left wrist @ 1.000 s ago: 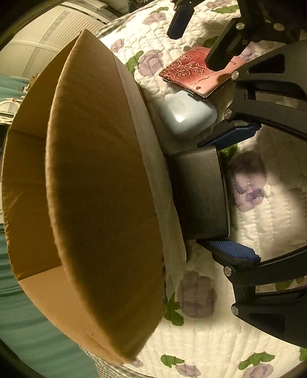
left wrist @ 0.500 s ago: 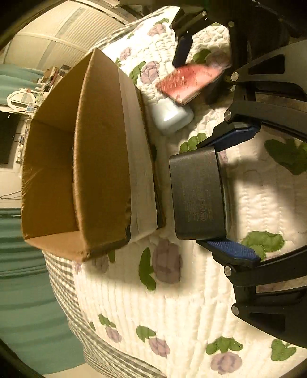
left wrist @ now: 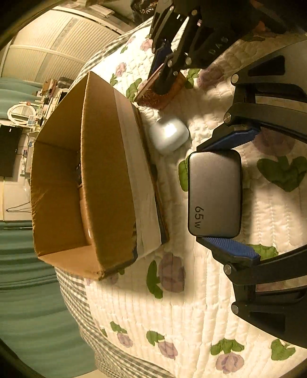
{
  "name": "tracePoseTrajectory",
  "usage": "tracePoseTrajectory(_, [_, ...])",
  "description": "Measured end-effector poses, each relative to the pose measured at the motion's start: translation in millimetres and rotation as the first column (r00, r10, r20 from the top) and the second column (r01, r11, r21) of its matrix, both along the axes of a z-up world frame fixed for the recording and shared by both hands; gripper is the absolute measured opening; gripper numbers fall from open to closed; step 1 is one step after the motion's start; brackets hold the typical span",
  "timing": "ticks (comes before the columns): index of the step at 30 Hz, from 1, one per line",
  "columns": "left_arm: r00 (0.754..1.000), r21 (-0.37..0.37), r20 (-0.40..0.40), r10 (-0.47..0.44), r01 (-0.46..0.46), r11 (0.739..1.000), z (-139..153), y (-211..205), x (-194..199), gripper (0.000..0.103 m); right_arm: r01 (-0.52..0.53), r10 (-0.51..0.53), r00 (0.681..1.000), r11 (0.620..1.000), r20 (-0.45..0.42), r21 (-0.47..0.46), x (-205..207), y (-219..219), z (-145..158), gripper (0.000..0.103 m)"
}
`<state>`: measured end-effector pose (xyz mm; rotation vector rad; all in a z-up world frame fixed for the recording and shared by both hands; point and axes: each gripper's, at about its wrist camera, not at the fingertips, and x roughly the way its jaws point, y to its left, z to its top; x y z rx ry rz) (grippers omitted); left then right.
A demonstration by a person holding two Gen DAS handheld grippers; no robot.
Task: Organize rigid objects
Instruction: 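Carry the pink case and black charger over the box and release both inside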
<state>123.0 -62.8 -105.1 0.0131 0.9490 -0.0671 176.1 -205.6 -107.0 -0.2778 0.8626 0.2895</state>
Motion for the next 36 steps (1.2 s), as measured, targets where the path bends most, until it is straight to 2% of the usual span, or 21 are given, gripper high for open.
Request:
tracePoseTrajectory(4, [0.999,0.009,0.025,-0.026,0.026,1.0,5.1,-5.8,-5.7,0.068,0.004,-0.004,1.0,1.0,0.031,-0.011,-3.9,0.4,1.4,0.015])
tracePoseTrajectory(6, [0.998,0.008,0.046,-0.041,0.041,0.999,11.3,-8.9,-10.7,0.068,0.024,-0.026,0.998,0.999,0.051,0.038,-7.3,-9.1,11.0,0.009])
tracePoseTrajectory(8, [0.998,-0.02,0.053,-0.046,0.047,0.999,18.5,-8.2,-17.2,0.068,0.038,-0.043,0.998,0.995,0.052,0.095,-8.7,-19.3,21.1,0.009])
tracePoseTrajectory(11, [0.996,-0.043,0.064,-0.057,0.06,0.997,31.1,-5.9,-25.9,0.068,0.053,-0.063,0.995,0.99,0.076,0.128,-13.7,-25.8,39.4,0.009])
tracePoseTrajectory(15, [0.992,-0.049,0.108,-0.06,0.066,0.997,56.0,-2.3,-34.9,0.068,0.047,-0.065,0.992,0.986,0.11,0.163,-24.1,-26.6,68.5,0.009])
tracePoseTrajectory(20, [0.98,-0.032,0.185,-0.067,0.075,0.997,102.3,0.9,-35.2,0.068,0.007,-0.039,0.986,0.982,0.163,0.19,-24.9,-23.3,113.1,0.009])
tracePoseTrajectory(22, [0.974,-0.041,0.219,-0.058,0.069,0.997,123.6,6.6,-27.3,0.068,-0.016,-0.023,0.98,0.981,0.197,0.195,-23.1,-20.6,138.2,0.009])
tracePoseTrajectory(27, [0.958,-0.031,0.285,-0.033,0.044,0.999,156.6,14.9,7.9,0.068,-0.043,-0.007,0.972,0.978,0.237,0.206,-1.7,-10.4,167.8,0.009])
tracePoseTrajectory(31, [0.955,-0.019,0.297,-0.03,0.037,0.999,153.2,20.6,46.5,0.068,-0.047,-0.008,0.969,0.975,0.246,0.215,30.4,1.9,167.9,0.009])
tracePoseTrajectory(36, [0.967,0.02,0.246,-0.06,0.057,0.998,114.0,21.1,86.4,0.068,-0.047,0.007,0.975,0.983,0.224,0.175,75.4,22.2,131.2,0.009])
